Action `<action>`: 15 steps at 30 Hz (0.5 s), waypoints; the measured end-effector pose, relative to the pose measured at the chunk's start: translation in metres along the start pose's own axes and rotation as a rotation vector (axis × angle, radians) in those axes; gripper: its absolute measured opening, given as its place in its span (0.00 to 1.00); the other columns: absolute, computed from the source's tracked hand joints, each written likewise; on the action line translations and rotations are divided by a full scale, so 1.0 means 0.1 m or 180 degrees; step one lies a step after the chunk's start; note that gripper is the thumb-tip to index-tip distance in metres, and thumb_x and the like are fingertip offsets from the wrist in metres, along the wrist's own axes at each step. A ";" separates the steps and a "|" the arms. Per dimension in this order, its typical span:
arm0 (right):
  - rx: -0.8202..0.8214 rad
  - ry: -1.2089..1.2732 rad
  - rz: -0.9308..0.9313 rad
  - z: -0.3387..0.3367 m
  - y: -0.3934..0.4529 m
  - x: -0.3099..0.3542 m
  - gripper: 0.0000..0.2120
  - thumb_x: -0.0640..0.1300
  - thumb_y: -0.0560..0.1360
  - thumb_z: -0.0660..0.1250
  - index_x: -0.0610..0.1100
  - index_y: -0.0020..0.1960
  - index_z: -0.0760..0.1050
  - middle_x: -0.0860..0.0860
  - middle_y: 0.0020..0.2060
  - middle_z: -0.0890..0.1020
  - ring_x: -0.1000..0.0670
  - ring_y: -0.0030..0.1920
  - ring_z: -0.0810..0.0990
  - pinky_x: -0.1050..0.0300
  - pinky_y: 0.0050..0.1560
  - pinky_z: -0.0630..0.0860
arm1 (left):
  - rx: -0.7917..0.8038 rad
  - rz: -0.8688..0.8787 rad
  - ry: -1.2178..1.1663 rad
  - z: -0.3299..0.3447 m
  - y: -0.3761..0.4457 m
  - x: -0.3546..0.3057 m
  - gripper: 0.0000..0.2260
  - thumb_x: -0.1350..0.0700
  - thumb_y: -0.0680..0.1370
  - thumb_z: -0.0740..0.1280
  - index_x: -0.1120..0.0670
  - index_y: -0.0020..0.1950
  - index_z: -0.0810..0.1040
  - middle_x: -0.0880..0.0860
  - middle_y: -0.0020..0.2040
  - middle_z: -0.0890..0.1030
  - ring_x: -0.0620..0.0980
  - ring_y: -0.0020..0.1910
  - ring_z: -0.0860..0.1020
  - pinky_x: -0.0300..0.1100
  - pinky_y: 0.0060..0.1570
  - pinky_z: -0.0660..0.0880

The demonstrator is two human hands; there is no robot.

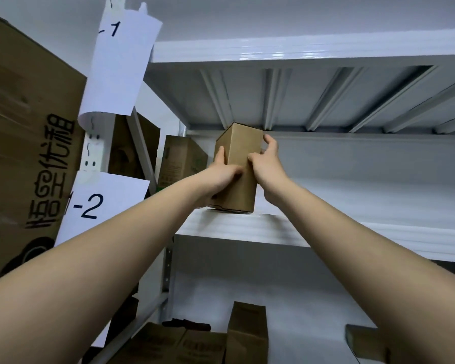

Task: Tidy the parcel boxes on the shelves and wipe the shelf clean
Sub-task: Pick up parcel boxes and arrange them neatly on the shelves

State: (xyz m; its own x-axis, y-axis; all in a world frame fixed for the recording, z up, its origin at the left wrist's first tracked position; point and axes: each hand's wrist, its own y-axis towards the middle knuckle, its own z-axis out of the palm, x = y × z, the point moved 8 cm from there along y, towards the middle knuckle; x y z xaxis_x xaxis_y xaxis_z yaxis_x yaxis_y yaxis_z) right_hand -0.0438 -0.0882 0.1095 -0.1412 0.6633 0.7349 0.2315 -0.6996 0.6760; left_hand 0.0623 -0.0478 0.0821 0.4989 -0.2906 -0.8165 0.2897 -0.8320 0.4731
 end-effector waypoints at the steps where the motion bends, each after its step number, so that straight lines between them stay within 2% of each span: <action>1: 0.0117 -0.0106 0.0010 0.05 0.06 -0.01 0.30 0.36 0.77 0.54 0.53 0.76 0.50 0.47 0.61 0.75 0.46 0.54 0.76 0.52 0.52 0.77 | 0.0006 0.0025 -0.0009 -0.06 0.05 0.03 0.33 0.52 0.79 0.60 0.42 0.78 0.44 0.52 0.68 0.70 0.54 0.58 0.74 0.49 0.56 0.74; 3: 0.0368 -0.0364 -0.0019 0.14 0.16 -0.02 0.33 0.36 0.77 0.55 0.54 0.76 0.47 0.48 0.53 0.77 0.47 0.48 0.76 0.49 0.54 0.78 | -0.0013 0.0041 0.0093 -0.16 0.11 0.07 0.28 0.53 0.81 0.59 0.44 0.78 0.49 0.51 0.62 0.73 0.50 0.50 0.75 0.46 0.46 0.74; 4: 0.0493 -0.0485 -0.0044 0.17 0.21 -0.01 0.34 0.36 0.77 0.56 0.55 0.77 0.46 0.48 0.52 0.78 0.47 0.47 0.76 0.49 0.52 0.78 | 0.0002 0.0031 0.0177 -0.19 0.13 0.08 0.26 0.53 0.81 0.59 0.44 0.77 0.51 0.52 0.58 0.73 0.49 0.47 0.75 0.45 0.44 0.73; 7: 0.0855 -0.0912 -0.0192 0.28 0.41 0.01 0.36 0.37 0.77 0.59 0.56 0.77 0.44 0.47 0.57 0.75 0.45 0.46 0.79 0.47 0.46 0.81 | 0.0028 -0.0061 0.0463 -0.27 0.27 0.13 0.25 0.51 0.81 0.59 0.44 0.76 0.53 0.53 0.57 0.73 0.53 0.50 0.75 0.48 0.48 0.73; 11: 0.1094 -0.1936 -0.0358 0.35 0.65 -0.02 0.30 0.41 0.77 0.61 0.53 0.75 0.53 0.45 0.58 0.72 0.42 0.41 0.81 0.47 0.45 0.82 | -0.0107 -0.0087 0.1294 -0.35 0.50 0.13 0.26 0.53 0.80 0.62 0.47 0.75 0.55 0.54 0.58 0.74 0.54 0.51 0.77 0.49 0.51 0.77; 13: 0.1246 -0.2340 -0.0339 0.39 0.77 -0.09 0.28 0.42 0.77 0.61 0.52 0.74 0.55 0.45 0.60 0.73 0.42 0.41 0.84 0.47 0.46 0.83 | -0.0251 0.0017 0.1854 -0.41 0.66 0.08 0.29 0.55 0.79 0.65 0.50 0.76 0.53 0.54 0.59 0.74 0.51 0.47 0.78 0.47 0.48 0.78; 15: 0.1386 -0.2637 -0.0344 0.45 0.90 -0.15 0.28 0.42 0.78 0.61 0.52 0.74 0.55 0.44 0.59 0.74 0.43 0.44 0.85 0.48 0.47 0.82 | -0.0458 0.0206 0.2398 -0.46 0.82 0.01 0.36 0.55 0.78 0.67 0.52 0.78 0.48 0.56 0.62 0.74 0.51 0.47 0.78 0.46 0.48 0.78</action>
State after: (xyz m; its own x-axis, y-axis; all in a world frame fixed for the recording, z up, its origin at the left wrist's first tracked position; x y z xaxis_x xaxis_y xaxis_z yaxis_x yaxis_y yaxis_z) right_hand 0.0224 -0.1494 0.1564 0.5079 0.8135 0.2833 0.6201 -0.5736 0.5352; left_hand 0.1241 -0.0946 0.1359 0.9252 0.1065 -0.3643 0.3186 -0.7396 0.5929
